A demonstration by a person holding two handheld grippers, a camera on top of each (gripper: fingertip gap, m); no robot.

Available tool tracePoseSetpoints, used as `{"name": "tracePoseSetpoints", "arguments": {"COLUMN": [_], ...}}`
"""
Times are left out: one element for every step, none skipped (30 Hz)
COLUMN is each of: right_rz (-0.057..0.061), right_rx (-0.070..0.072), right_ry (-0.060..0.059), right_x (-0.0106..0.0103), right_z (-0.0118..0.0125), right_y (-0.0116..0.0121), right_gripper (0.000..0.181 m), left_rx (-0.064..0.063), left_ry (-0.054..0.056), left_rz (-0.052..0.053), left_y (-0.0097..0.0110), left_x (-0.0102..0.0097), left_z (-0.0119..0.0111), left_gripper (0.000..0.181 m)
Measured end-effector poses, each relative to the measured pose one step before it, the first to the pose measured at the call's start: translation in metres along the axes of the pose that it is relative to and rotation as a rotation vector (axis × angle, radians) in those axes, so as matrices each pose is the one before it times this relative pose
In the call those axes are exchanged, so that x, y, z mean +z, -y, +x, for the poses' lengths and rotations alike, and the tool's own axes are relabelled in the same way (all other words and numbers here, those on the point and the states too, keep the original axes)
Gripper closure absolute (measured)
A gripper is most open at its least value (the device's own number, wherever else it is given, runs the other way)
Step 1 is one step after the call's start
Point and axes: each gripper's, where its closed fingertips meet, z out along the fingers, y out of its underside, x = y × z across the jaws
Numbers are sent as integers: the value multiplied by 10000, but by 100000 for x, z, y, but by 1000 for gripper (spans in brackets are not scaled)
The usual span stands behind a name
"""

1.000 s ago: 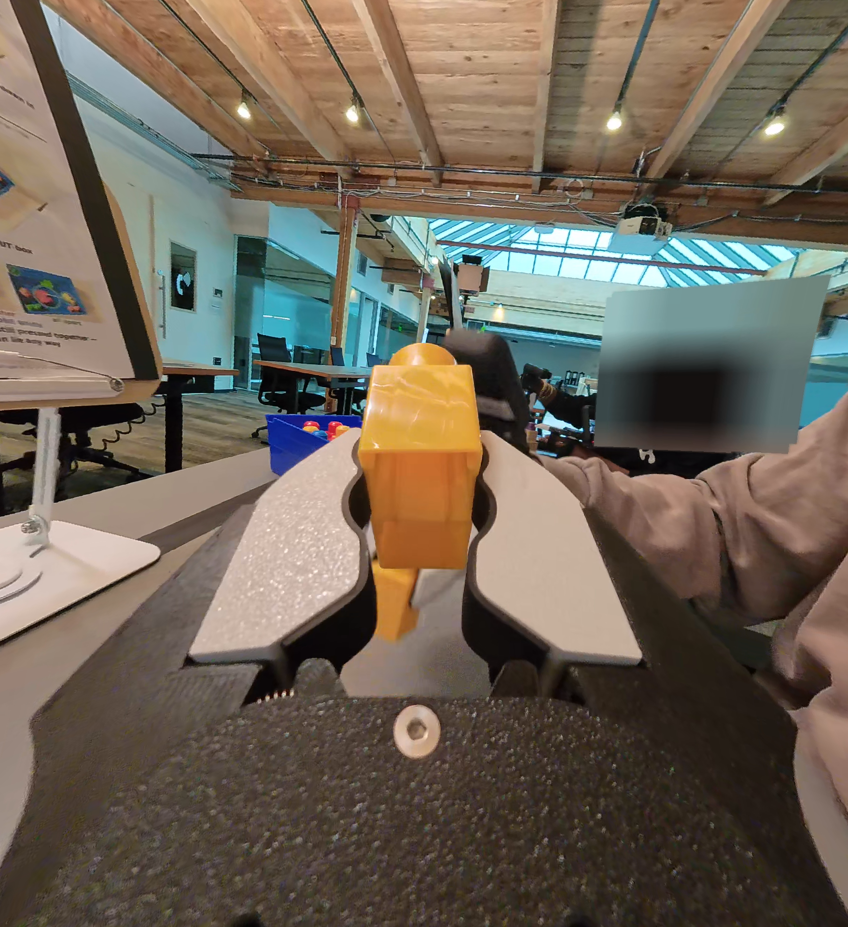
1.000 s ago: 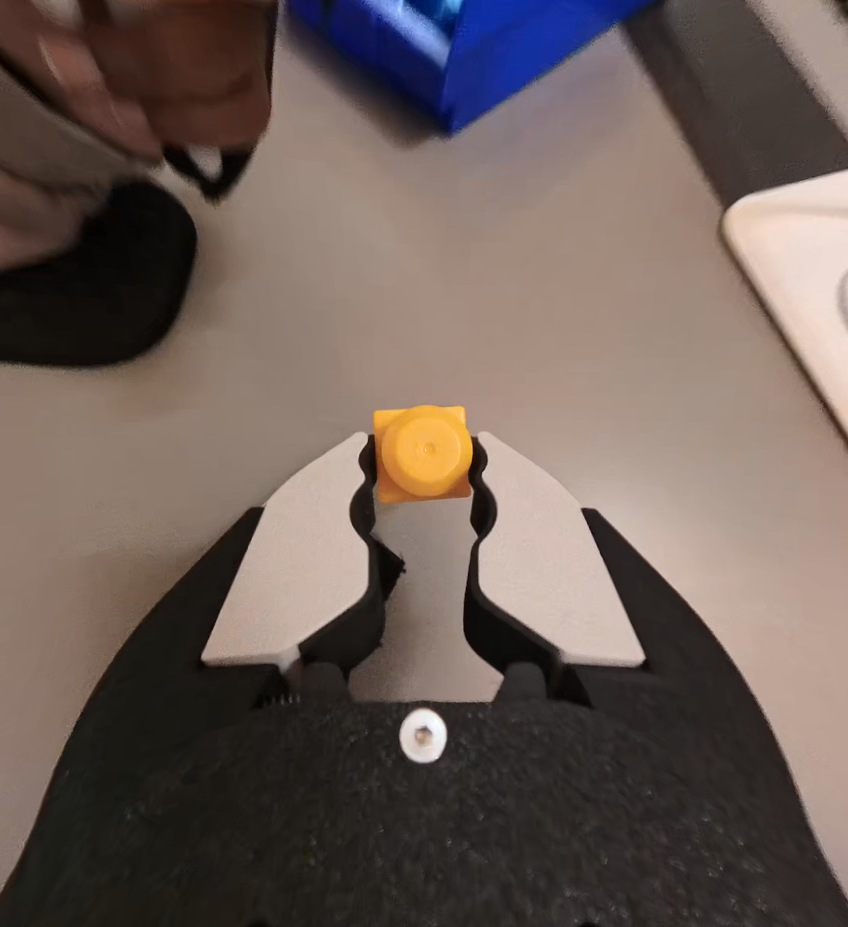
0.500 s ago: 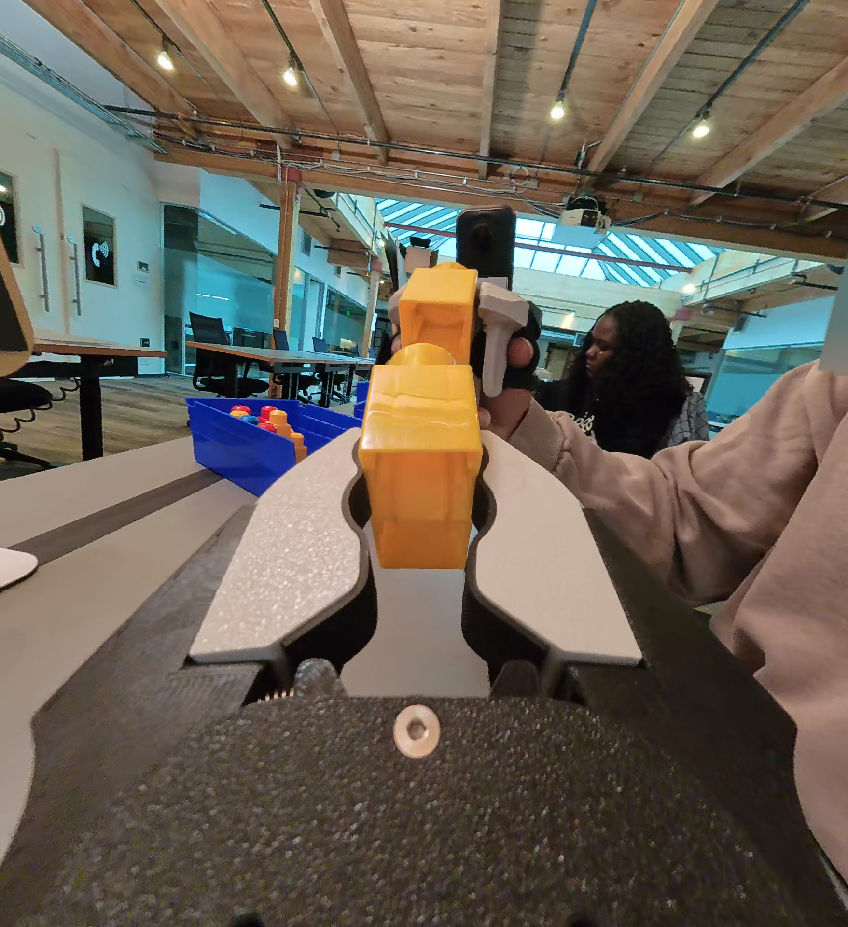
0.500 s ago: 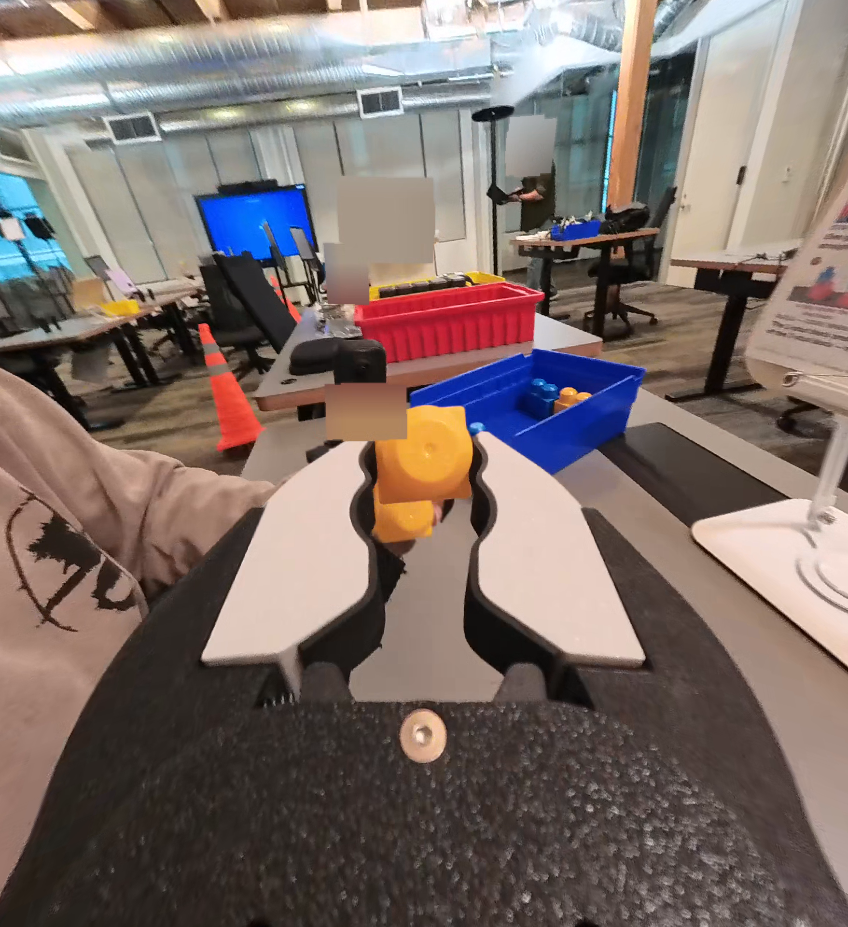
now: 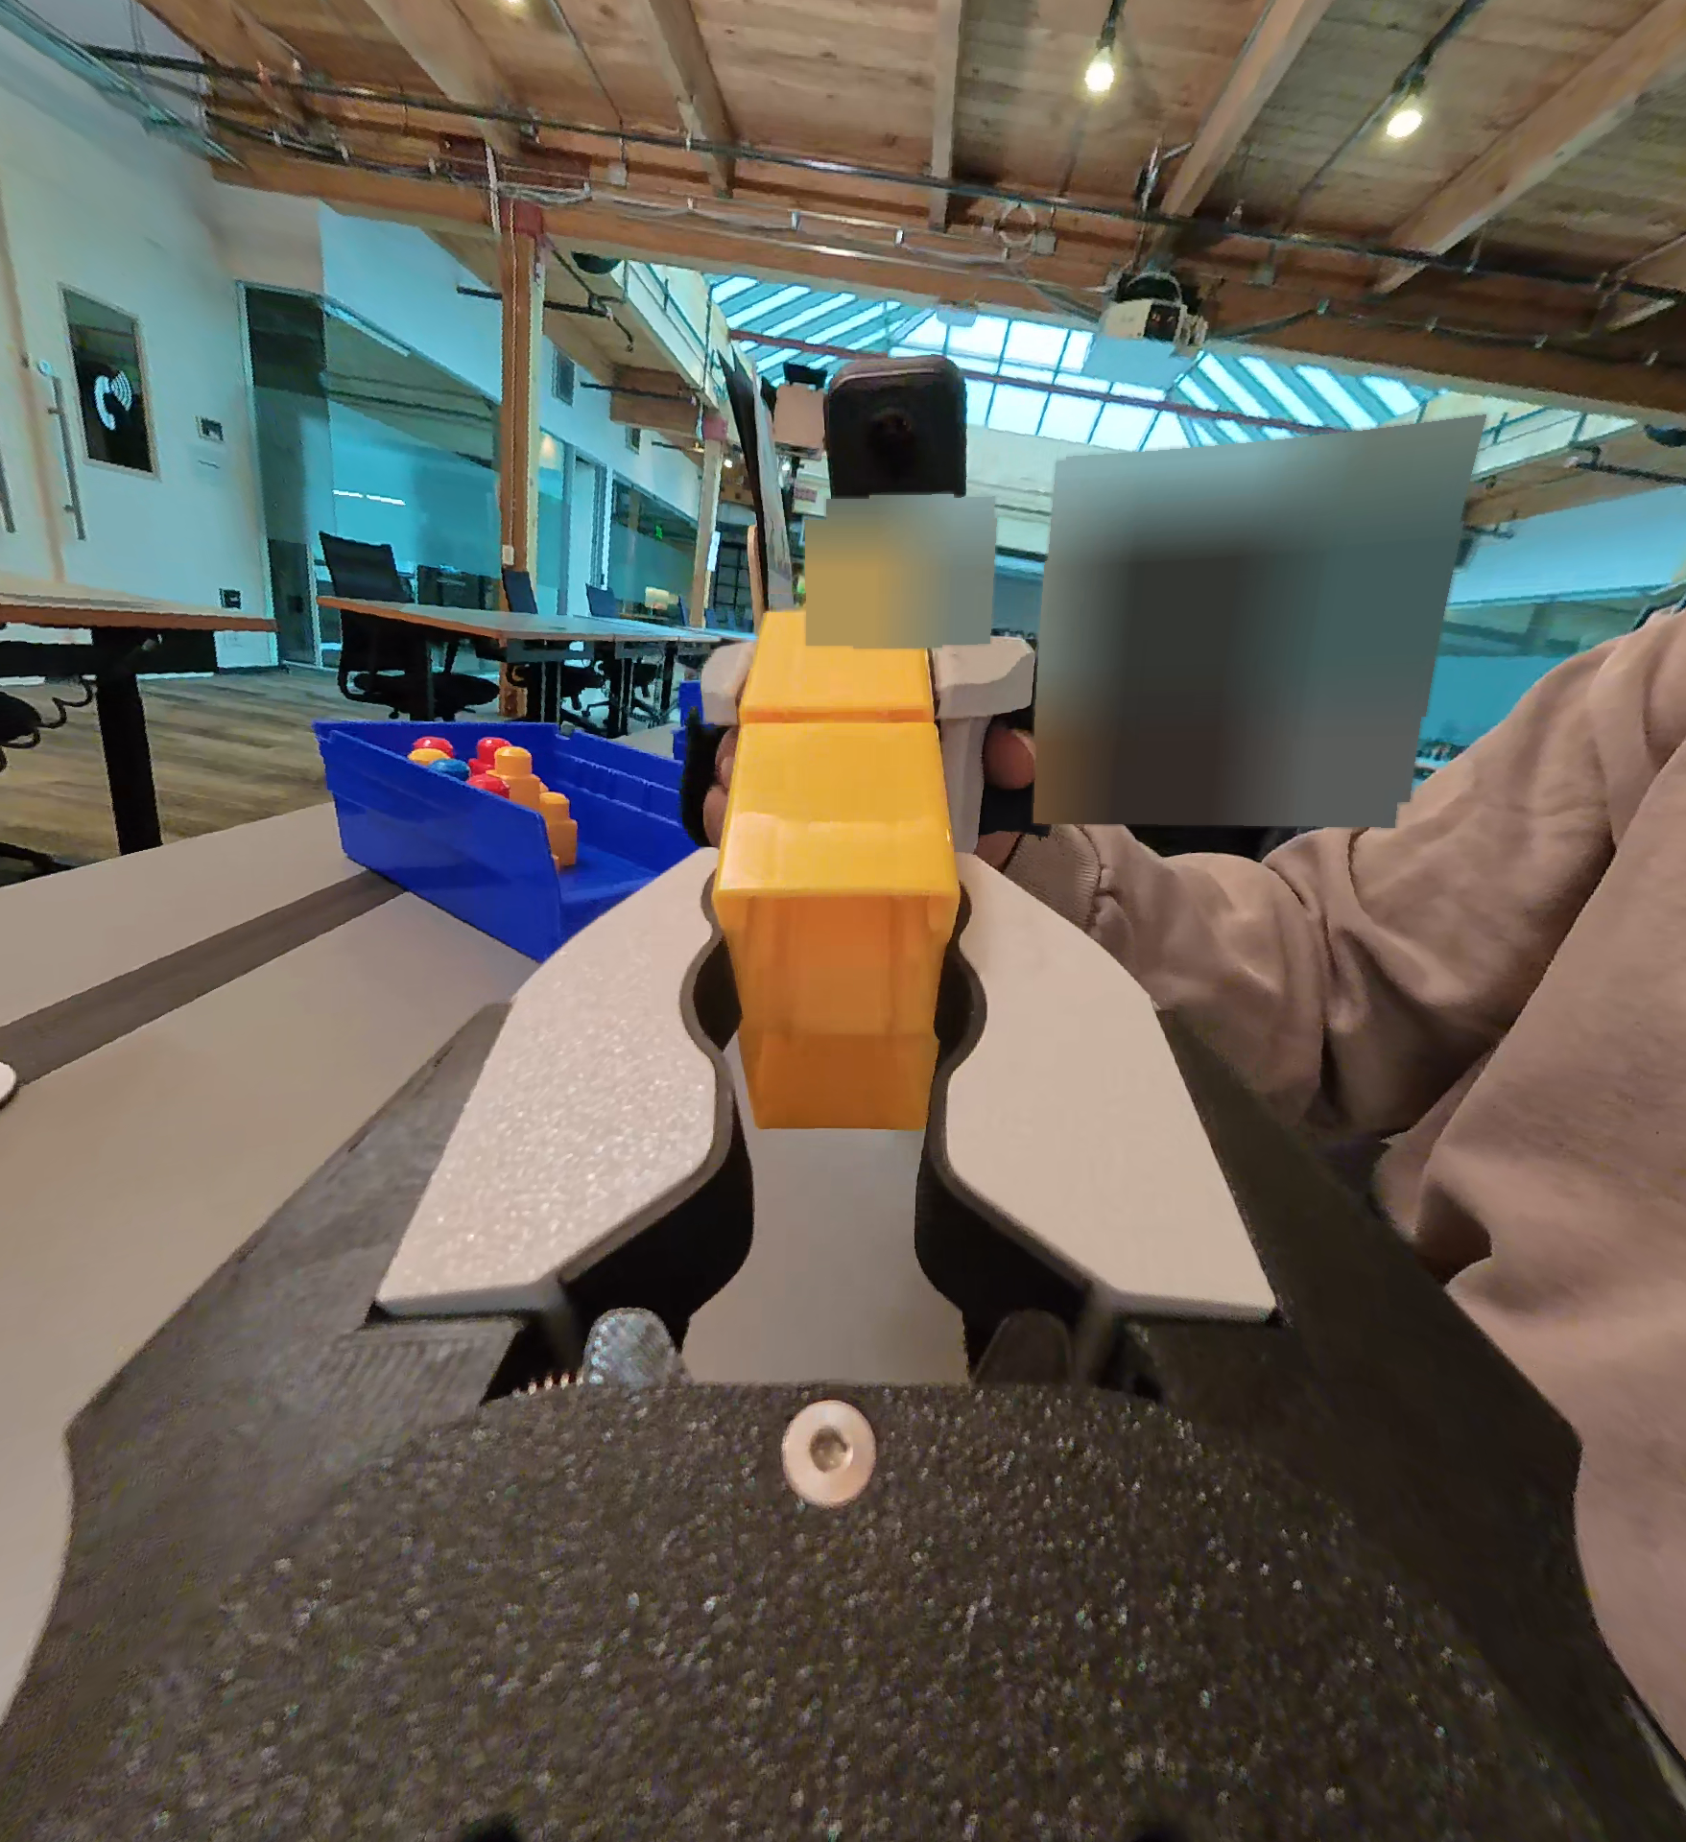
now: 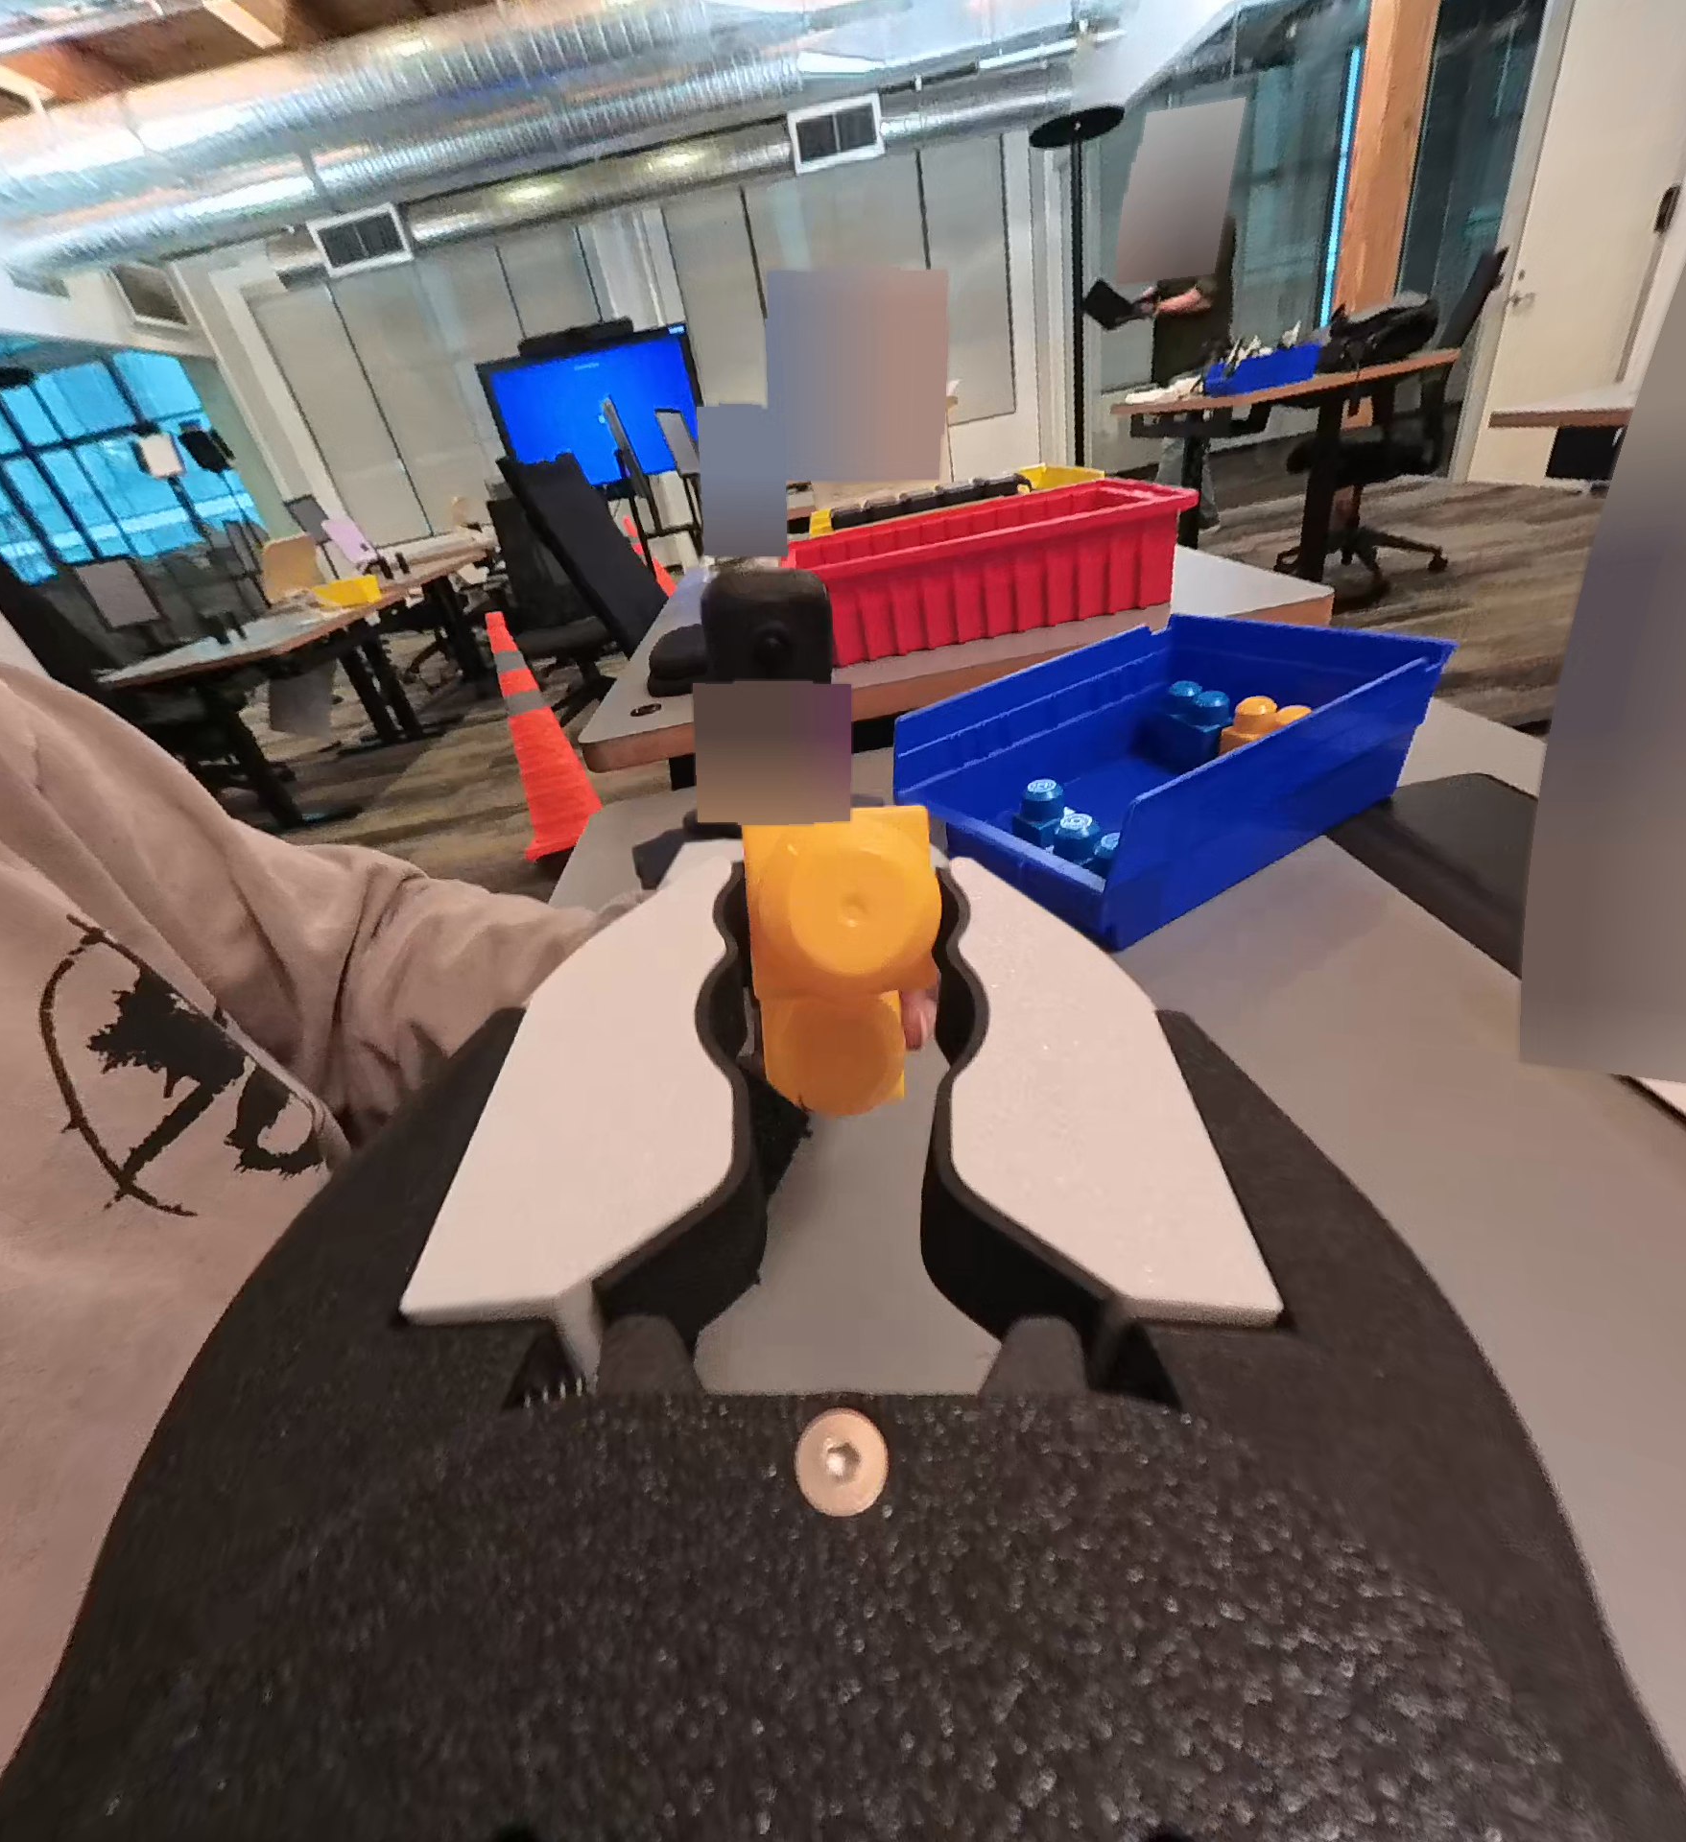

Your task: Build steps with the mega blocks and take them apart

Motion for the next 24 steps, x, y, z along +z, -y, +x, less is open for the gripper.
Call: {"name": "tracePoseSetpoints", "arguments": {"right_rz": [-64,-51,-44,-96,-114,-141,-233,-334,-314,-217,-55,9,-39,-50,2,85,165,90,36,3,-71,-58,-8,56], "right_rx": [85,67,44,19,-16,-121,-194,-212,-193,-52,15,39,-35,-51,-16,4,69,98,-8,-65,-85,-97,-61,44], "right_ry": [24,-56,-56,7,33,20,27,13,26,33,1,8,-12,-17,-19,-26,-6,35,-37,-70,-42,-80,-50,0], "right_x": [42,17,-18,-41,-56,-43,-68,-94,-123,-125,-106,-115,-124,-101,-88,-82,-89,-65,-28,-9,-58,-134,-210,-230], "right_z": [-10,88,88,6,-59,-70,-76,-4,6,-8,-9,-50,-35,-58,-83,-62,-88,-141,-98,-92,-98,12,31,18], "right_y": [-302,-259,-201,-200,-173,-167,-258,-403,-418,-327,-142,-80,-168,-182,-98,86,280,259,233,166,63,36,75,142], "right_gripper": [146,146,146,146,146,146,146,146,147,147,147,147,147,147,147,146,146,146,146,145,142,141,141,141], "left_rx": [56,15,28,39,-5,-44,5,87,93,44,-8,-28,11,38,49,48,13,-22,-33,-33,-27,-4,13,27], "left_ry": [49,36,14,-13,-57,-87,-46,18,38,25,-6,-23,-23,-28,-29,-25,-54,-67,-70,-113,-77,-3,31,51], "left_rz": [-131,-148,-164,-151,-124,-124,-164,-204,-197,-119,-30,-29,-64,-45,28,127,168,165,180,208,204,146,36,-60], "left_y": [-137,-176,-211,-185,-126,-158,-244,-302,-289,-183,-86,-112,-140,-114,-6,147,226,229,229,284,316,260,98,-86], "left_x": [-16,-21,14,17,10,15,33,46,82,100,114,115,102,78,81,74,86,56,2,-80,-148,-202,-158,-83], "left_z": [-36,-83,-30,30,75,84,38,-6,10,13,54,65,57,68,65,72,112,124,117,169,103,-16,-81,-122], "left_gripper": [144,144,144,144,144,144,144,144,144,144,144,144,144,144,144,144,144,144,144,144,144,144,143,144]}}
